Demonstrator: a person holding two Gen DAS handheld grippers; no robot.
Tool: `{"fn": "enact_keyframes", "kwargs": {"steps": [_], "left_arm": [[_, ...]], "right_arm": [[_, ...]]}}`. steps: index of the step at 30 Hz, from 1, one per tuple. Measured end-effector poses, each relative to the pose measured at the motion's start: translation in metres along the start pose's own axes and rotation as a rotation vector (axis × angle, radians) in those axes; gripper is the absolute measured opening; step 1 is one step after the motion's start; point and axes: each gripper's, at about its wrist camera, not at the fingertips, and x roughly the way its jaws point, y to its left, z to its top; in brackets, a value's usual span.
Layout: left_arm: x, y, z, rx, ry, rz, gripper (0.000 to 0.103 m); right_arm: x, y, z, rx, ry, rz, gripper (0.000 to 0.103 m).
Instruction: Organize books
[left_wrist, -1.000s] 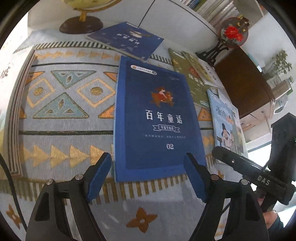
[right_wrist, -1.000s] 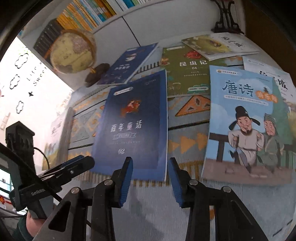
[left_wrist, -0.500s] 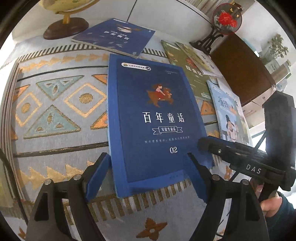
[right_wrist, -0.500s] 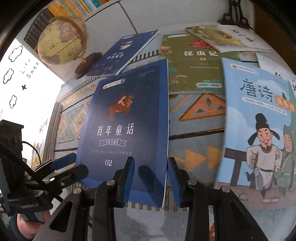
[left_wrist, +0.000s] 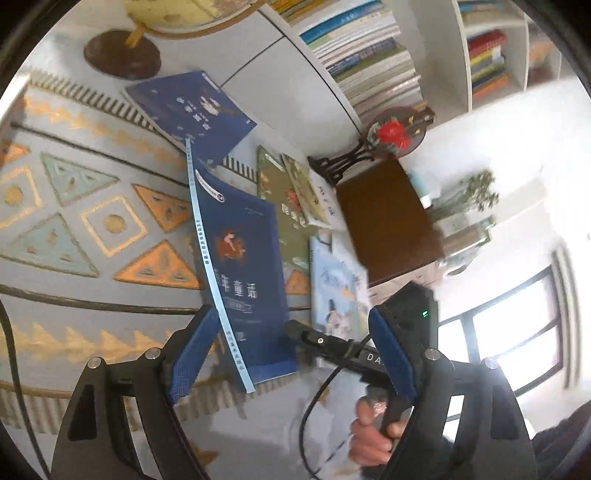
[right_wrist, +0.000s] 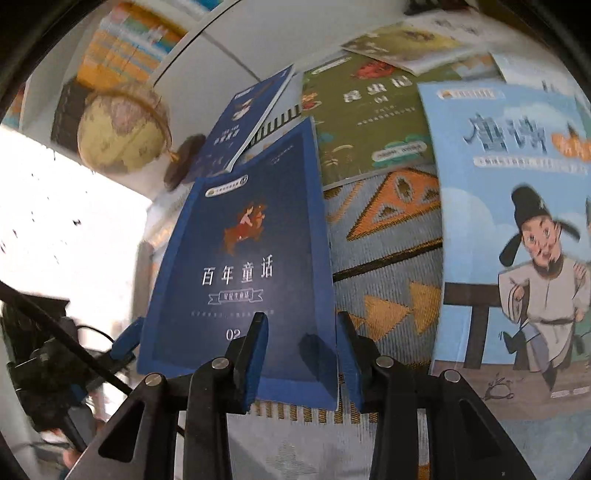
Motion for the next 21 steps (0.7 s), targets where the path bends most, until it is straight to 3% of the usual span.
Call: {"fn": "enact_keyframes", "kwargs": {"steps": [4,8,11,14,15,16,18,21], "left_arm": [[0.026,0.028,-0.006,-0.077,0.092,0.089,0.081],[0.048,0.011,-0.018,0.026,0.134,0.16,0.081],[0.052,0.012,-0.01,-0.059,0.116,0.072,0.081],[0.04,0.011,0.006,-0.188,0.064,-0.153,0.081],[0.037,0.008,0.012,-0.207,0.057,-0.211,0.081],[0.037,0.005,0.015,-0.213,0.06,-0.239,0.081],[0.038,0.006,0.018,-0.245,0.065,-0.282,0.081],[0.041,0.01,0.016,-0.246,0.084,-0.246,0.081]], "right_arm": [[-0.003,-0.018,0.002,0.109,0.006,0.105,0.036],[-0.003,-0.017,0.002,0.113,0.008,0.106,0.035],[0.0,-0.015,0.002,0.13,0.016,0.1,0.036],[-0.001,-0.019,0.003,0.158,0.058,0.125,0.041],[-0.002,-0.023,0.002,0.178,0.059,0.161,0.054],[-0.003,-0.027,0.001,0.218,0.058,0.202,0.06],[-0.004,-0.035,-0.001,0.301,0.051,0.278,0.064],[-0.004,-0.04,0.001,0.343,0.038,0.355,0.064]]}}
